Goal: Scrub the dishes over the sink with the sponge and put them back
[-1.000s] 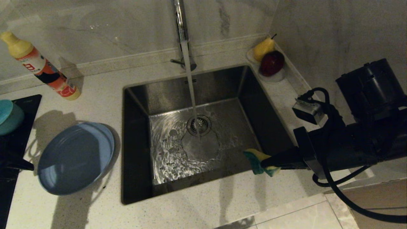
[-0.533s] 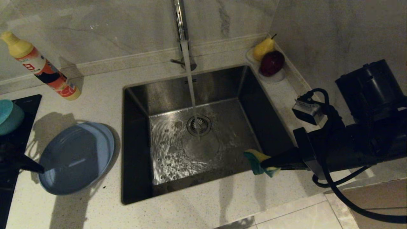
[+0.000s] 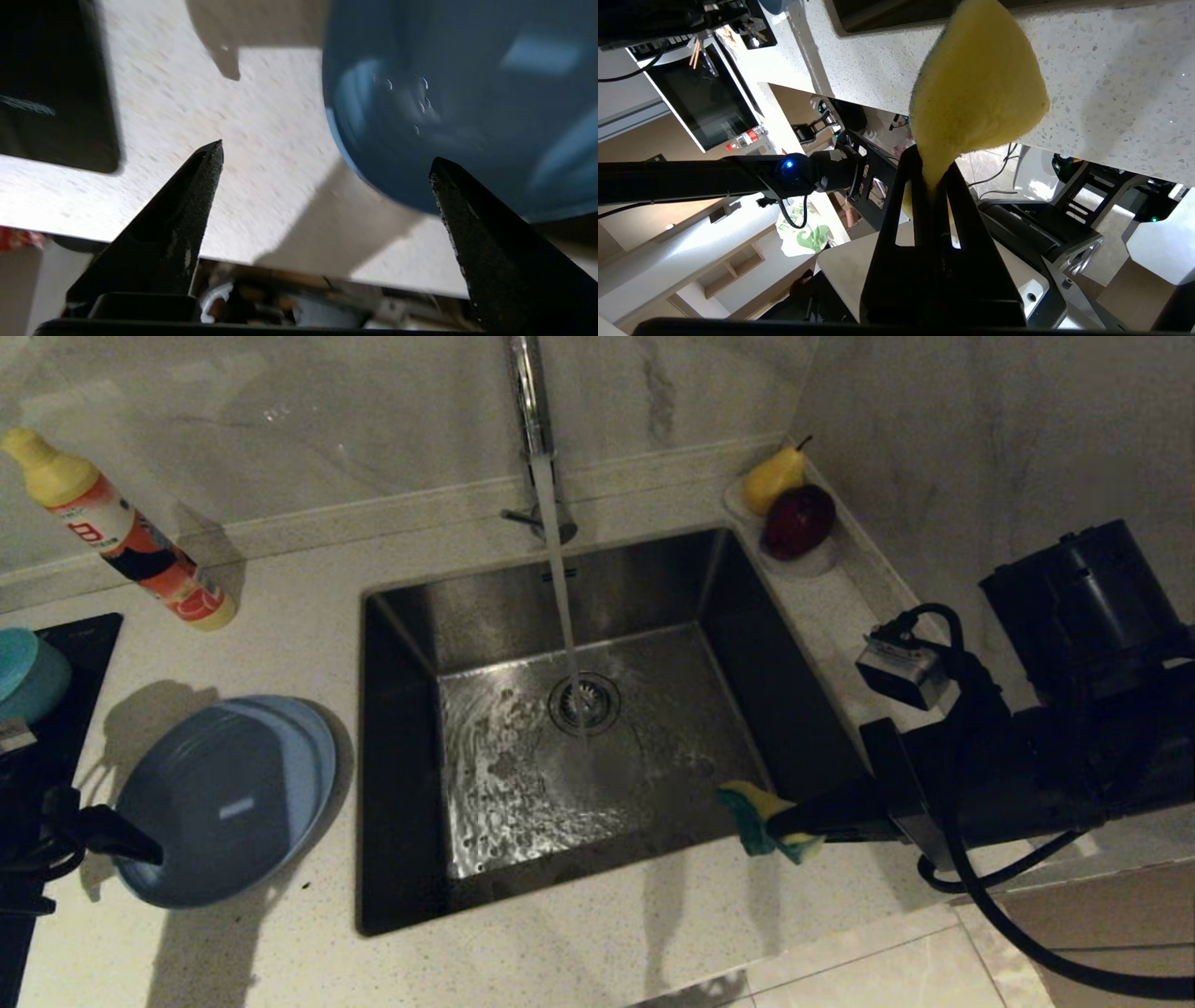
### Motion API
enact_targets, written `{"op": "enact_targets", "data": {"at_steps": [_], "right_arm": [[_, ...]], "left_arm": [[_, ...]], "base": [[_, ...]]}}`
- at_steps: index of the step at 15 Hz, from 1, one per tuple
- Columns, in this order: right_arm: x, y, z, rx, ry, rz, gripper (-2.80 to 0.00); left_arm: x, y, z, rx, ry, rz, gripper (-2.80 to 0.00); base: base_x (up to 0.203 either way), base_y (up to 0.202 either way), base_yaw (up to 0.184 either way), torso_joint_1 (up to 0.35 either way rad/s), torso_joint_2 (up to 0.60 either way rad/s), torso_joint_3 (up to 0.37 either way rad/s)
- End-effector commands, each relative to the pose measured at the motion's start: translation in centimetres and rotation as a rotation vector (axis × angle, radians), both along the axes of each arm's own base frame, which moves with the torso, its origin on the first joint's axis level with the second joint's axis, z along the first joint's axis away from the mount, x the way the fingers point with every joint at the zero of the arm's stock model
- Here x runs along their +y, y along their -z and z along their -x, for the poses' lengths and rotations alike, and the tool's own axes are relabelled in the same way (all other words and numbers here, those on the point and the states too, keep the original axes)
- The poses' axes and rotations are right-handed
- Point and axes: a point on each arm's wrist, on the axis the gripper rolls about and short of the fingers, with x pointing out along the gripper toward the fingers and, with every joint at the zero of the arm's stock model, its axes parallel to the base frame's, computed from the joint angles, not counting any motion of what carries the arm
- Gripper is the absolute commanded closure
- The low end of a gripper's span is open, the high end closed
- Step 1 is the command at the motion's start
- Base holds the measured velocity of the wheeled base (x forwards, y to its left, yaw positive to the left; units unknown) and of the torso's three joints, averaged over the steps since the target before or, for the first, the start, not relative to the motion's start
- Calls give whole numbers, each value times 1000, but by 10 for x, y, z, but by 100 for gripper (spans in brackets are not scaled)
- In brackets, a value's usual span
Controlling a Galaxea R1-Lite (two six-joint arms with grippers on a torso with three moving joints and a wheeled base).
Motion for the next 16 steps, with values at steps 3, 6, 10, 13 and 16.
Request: {"op": "enact_targets", "data": {"at_steps": [3,6,10,13,16], "right_arm": [[0,3,0,14,-1,4,0],[0,4,0,18,-1,7,0],[3,6,-4,1,-1,-5,0],[3,8,-4,3,-1,-5,0],[2,9,-3,3,0,-4,0]], "left_arm": [[-1,-3,1,-9,-8,-3,-280],[-3,8,-1,14,-2,22,-280],[-7,16,-10,-25,-17,21,-280],[-11,18,-13,-21,-13,32,-280],[-14,17,-14,-24,-12,37,-280]], "base": [[0,0,0,0,0,0],[0,0,0,0,0,0],[0,0,0,0,0,0],[0,0,0,0,0,0],[0,0,0,0,0,0]]}}
